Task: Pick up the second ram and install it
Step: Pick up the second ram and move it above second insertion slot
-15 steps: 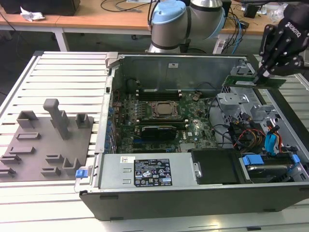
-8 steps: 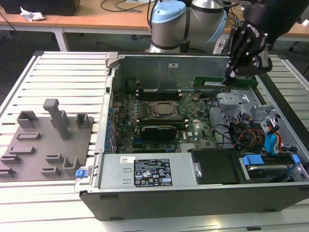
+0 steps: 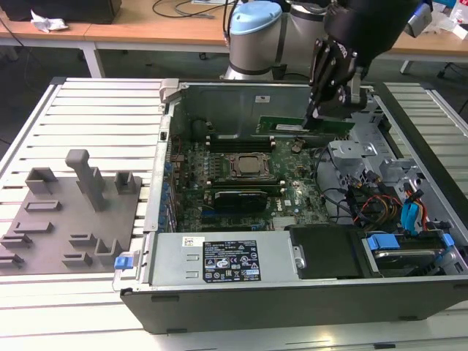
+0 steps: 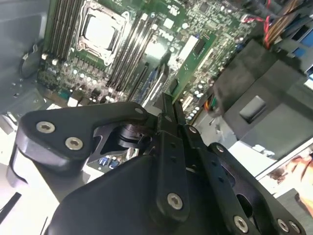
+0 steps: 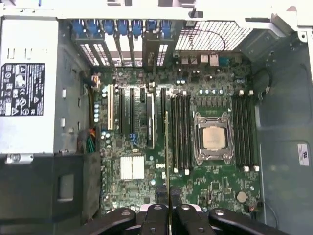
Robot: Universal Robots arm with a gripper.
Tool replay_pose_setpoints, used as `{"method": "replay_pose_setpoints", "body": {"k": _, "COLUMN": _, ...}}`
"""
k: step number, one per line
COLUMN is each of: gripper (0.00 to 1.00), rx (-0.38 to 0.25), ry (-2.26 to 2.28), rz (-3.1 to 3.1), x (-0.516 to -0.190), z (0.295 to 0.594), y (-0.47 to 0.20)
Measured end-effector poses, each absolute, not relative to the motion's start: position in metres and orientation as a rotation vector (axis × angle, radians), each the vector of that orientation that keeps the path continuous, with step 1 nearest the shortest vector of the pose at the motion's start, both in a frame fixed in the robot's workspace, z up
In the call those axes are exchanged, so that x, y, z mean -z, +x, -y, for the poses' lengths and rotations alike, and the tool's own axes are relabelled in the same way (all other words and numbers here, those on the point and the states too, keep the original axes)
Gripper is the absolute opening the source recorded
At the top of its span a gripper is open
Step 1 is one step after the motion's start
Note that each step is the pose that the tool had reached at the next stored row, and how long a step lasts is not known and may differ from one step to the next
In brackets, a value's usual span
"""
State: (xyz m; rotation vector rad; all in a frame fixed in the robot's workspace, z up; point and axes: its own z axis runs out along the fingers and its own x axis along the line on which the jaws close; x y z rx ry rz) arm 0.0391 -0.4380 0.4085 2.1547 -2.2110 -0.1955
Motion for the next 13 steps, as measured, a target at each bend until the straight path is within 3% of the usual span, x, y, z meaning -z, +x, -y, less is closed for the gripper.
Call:
{"method": "replay_pose_setpoints", "body": {"k": 6, "gripper": 0.13, "rx": 0.195, "ry": 2.151, "rz": 2.215, "x": -0.395, "z": 0.414, "y": 0.011}}
{"method": "replay_pose_setpoints", "body": {"k": 13, "gripper": 0.13, "rx": 0.195, "ry": 2.151, "rz": 2.215, "x": -0.391, "z": 0.412, "y": 0.010}}
